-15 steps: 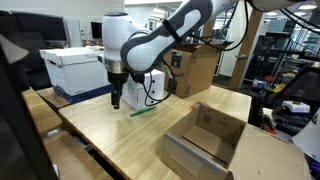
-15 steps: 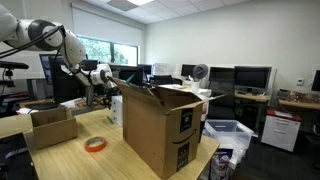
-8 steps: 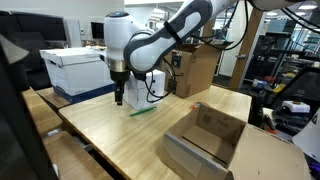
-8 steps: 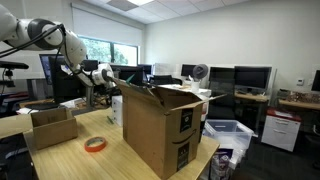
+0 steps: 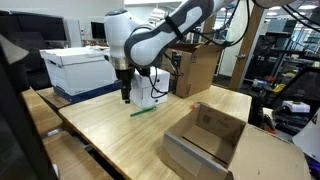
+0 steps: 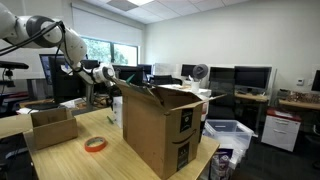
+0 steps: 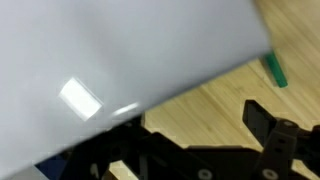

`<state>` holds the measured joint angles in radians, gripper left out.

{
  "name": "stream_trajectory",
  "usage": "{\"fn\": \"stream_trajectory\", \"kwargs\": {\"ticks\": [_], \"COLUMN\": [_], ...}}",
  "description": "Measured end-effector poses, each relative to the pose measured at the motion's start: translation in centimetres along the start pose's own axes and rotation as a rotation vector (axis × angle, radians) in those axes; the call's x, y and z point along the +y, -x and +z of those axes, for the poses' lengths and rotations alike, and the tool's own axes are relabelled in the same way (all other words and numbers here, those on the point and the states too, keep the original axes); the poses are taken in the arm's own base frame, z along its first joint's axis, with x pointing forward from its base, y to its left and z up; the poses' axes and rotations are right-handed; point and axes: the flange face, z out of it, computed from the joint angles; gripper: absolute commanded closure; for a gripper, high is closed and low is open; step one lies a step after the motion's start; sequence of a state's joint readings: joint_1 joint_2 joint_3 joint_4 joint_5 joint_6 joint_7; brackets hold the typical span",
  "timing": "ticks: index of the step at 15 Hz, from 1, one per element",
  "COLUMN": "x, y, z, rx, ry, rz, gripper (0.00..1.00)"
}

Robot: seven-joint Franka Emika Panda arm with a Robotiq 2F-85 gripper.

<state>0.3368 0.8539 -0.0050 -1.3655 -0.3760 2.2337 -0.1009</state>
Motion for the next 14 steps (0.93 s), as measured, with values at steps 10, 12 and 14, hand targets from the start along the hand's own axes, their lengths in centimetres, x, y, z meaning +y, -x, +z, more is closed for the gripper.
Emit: {"fn": "stream_trajectory", "kwargs": {"ticks": [10, 12, 14], "x": [-1.0, -2.7, -4.4], "y": [1.3, 0.9, 0.7], "z": [-0.5, -0.8, -1.0], "rx": [-0.038, -0.027, -0.022], "ry": [-0.132, -0.191, -0.231], "rz": [0.036, 0.028, 0.011], "gripper": [0.0, 0.0, 0.0]}}
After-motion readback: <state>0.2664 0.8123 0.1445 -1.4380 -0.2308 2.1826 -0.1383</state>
